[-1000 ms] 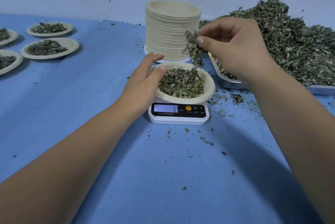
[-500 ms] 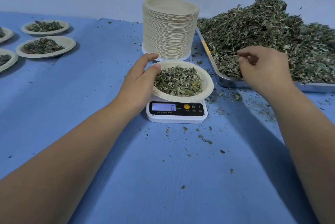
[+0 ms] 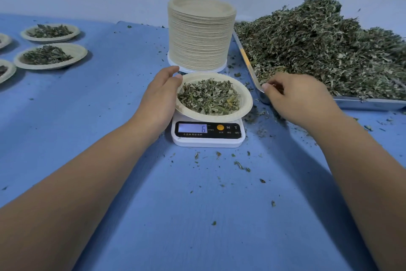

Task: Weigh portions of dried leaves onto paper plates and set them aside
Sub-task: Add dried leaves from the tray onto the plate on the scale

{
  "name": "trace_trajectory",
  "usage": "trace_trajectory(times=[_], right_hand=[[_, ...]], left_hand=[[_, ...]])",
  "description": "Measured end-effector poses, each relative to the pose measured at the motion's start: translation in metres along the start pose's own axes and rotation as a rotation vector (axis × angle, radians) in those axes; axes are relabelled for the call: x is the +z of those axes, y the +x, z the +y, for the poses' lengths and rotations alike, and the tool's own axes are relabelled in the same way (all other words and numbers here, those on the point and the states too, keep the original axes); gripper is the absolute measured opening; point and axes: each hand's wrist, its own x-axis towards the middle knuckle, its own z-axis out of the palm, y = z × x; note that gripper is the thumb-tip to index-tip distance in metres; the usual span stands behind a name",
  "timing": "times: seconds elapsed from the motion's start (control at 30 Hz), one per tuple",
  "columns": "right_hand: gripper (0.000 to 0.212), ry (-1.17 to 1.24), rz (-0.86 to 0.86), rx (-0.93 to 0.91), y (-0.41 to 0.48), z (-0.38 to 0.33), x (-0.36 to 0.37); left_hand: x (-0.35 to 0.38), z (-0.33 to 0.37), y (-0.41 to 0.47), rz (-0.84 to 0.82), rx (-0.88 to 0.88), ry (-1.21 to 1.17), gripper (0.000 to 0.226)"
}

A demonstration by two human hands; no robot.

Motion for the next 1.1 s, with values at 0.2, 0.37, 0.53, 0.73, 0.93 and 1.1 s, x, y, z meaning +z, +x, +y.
trace_trajectory(times=[0.2, 0.37, 0.53, 0.73, 0.93, 1.1], right_hand=[[0.056, -0.086, -0.150, -0.016, 0.008, -0.004, 0.010], [0.045, 0.201, -0.178, 0.028, 0.021, 0.001, 0.001], [0.016, 0.448, -0.117, 0.131, 0.032, 0.010, -0.005], [0.014, 0.631, 0.222, -0.004, 0.034, -0.017, -0.024], [0.025, 0.611, 0.014, -0.276, 0.024, -0.074, -0.030], [0.015, 0.553, 0.059, -0.207, 0.011, -0.061, -0.024]], left_hand=[[-0.001, -0.003, 0.002, 0.012, 0.012, 0.018, 0.042], [-0.001, -0.004, 0.002, 0.008, 0.015, 0.020, 0.045], [-0.002, -0.004, 0.003, 0.013, 0.018, 0.019, 0.045], [-0.001, -0.004, 0.002, 0.003, 0.009, 0.008, 0.042], [-0.002, -0.003, 0.002, 0.001, 0.005, -0.004, 0.043], [-0.002, -0.004, 0.002, -0.001, 0.002, -0.029, 0.045]])
